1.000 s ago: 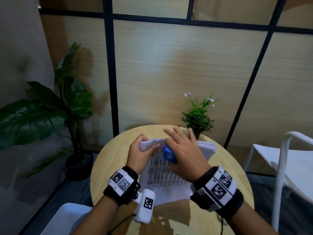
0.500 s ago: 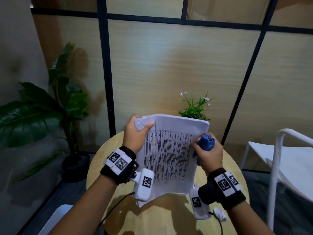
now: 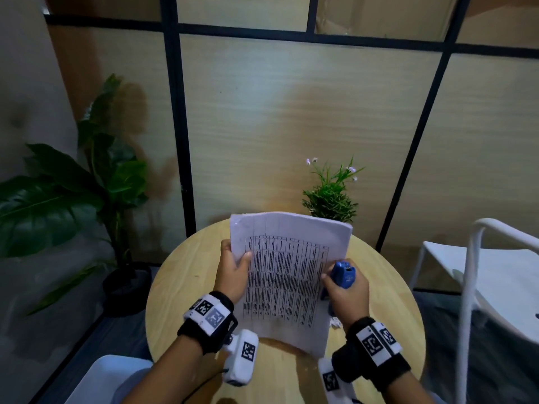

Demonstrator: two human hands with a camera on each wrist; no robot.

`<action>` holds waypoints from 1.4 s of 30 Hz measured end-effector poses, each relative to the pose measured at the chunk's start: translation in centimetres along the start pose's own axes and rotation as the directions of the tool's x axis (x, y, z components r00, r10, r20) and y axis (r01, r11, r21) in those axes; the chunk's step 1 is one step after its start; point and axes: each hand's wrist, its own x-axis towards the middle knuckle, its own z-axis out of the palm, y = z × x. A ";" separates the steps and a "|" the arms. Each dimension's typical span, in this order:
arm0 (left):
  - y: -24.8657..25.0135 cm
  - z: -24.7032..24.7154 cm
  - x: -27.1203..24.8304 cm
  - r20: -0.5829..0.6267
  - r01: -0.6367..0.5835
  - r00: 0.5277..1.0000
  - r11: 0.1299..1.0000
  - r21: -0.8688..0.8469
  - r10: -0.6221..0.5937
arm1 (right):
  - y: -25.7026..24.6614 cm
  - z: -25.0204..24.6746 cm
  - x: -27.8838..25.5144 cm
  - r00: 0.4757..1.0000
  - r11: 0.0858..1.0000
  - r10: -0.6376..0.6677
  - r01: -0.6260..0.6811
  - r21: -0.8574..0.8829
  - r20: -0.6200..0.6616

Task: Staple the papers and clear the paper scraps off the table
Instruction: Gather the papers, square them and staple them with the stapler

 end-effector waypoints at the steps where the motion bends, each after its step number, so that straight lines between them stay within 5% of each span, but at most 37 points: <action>1: 0.4 0.1 0.3 0.015 -0.006 1.000 1.000 -0.004 0.006 | -0.4 0.0 0.3 0.999 1.000 -0.019 0.020 0.022 -0.027; 5: 1.1 -0.3 0.3 0.048 -0.053 0.997 0.998 -0.044 0.055 | -1.0 -0.4 0.9 0.998 0.995 -0.064 0.065 0.080 -0.025; 10: -1.2 -0.4 -1.3 0.151 0.057 0.987 0.998 -0.024 -0.053 | 2.0 -0.2 -0.4 0.994 0.994 0.094 -0.091 -0.062 0.060; 17: 0.6 -0.2 -0.6 0.144 0.000 0.989 0.997 -0.076 0.011 | -0.3 0.0 0.9 1.000 1.000 -0.007 0.007 -0.003 -0.015; 26: -0.5 -0.9 -1.4 0.129 0.009 0.992 0.994 -0.105 0.004 | 1.9 -0.2 -0.5 0.990 0.989 0.137 -0.135 -0.061 0.026; 32: 2.8 -1.5 1.5 0.058 -0.159 0.984 0.981 -0.109 0.166 | -1.9 -1.0 0.4 0.994 0.996 -0.073 0.068 -0.051 -0.087; 40: 3.3 -1.8 1.1 0.007 -0.290 0.956 0.951 -0.104 0.293 | -10.8 -0.2 1.1 0.833 0.833 -0.513 0.541 0.113 -0.210; 42: 3.2 -1.8 1.1 0.018 -0.342 0.939 0.937 -0.064 0.344 | -11.7 1.0 1.0 0.826 0.803 -0.537 0.562 0.198 -0.170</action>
